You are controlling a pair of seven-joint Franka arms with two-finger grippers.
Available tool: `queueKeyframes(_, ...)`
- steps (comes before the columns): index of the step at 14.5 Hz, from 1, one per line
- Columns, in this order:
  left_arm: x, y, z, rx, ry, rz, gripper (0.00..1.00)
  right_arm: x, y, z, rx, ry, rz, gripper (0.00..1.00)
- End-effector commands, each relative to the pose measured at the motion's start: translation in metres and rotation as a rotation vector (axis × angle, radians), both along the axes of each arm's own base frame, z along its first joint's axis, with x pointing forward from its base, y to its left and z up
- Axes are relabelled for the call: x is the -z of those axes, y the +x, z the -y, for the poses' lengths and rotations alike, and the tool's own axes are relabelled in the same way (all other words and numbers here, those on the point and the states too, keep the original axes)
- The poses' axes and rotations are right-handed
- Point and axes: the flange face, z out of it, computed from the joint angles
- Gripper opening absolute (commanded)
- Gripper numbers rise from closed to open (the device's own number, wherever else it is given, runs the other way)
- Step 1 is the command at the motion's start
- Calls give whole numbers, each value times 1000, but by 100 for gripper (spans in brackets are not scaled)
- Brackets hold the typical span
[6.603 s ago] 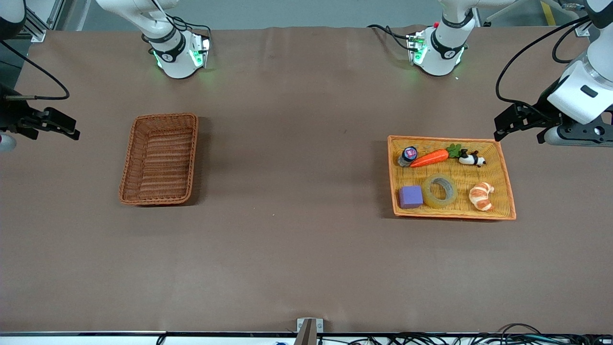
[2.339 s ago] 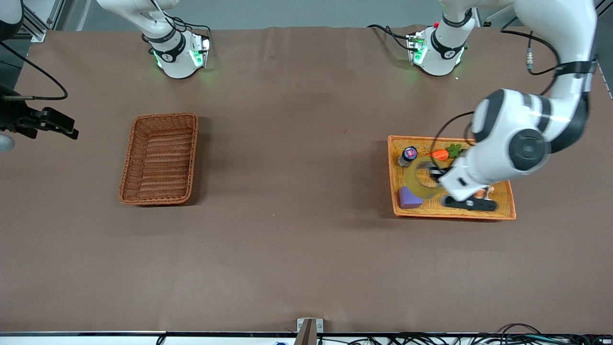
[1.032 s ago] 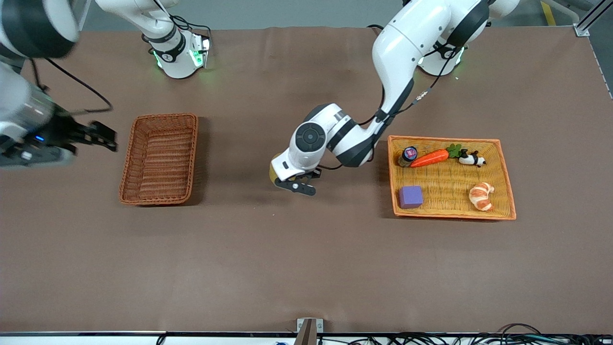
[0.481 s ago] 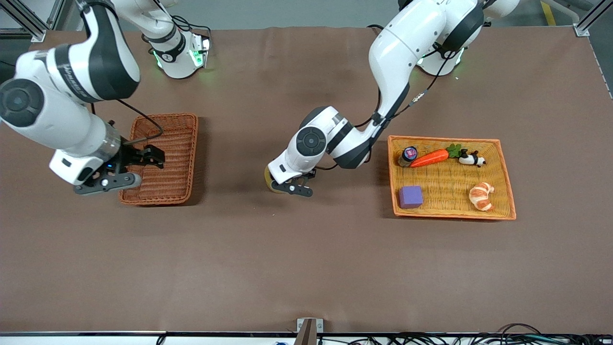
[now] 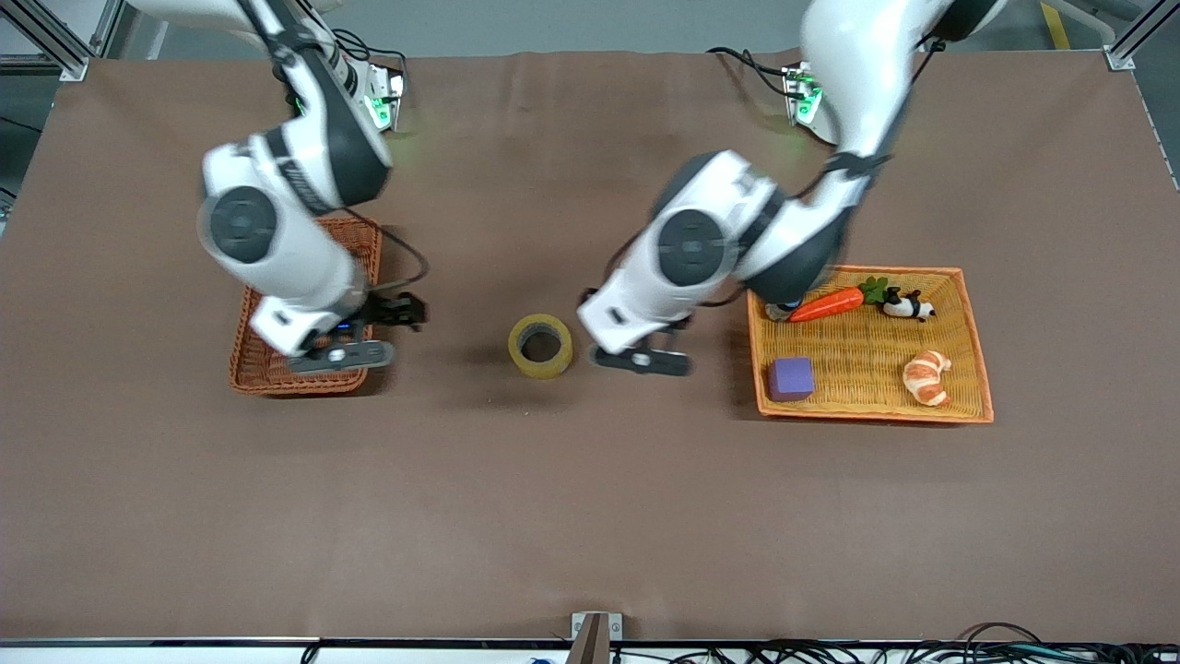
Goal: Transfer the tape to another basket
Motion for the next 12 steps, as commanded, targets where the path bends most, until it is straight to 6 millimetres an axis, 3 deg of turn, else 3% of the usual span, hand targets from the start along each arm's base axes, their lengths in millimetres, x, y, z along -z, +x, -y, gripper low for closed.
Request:
queueKeyframes(1, -58, -2, -77, -73, 30, -3, 100, 44, -19, -56, 127, 36, -6, 100)
queueKeyframes(4, -108, 8, -162, -192, 36, 34, 100, 100, -35, -101, 173, 56, -6, 100)
queueKeyframes(7, -144, -2, -221, -151, 98, 128, 100, 154, -52, -132, 193, 35, 25, 100)
queueKeyframes(10, -162, -9, -275, -120, 101, 166, 100, 172, -56, -136, 193, 15, 36, 100)
queueKeyframes(12, -166, -14, -294, -117, 101, 208, 100, 180, -50, -130, 208, 23, 38, 90)
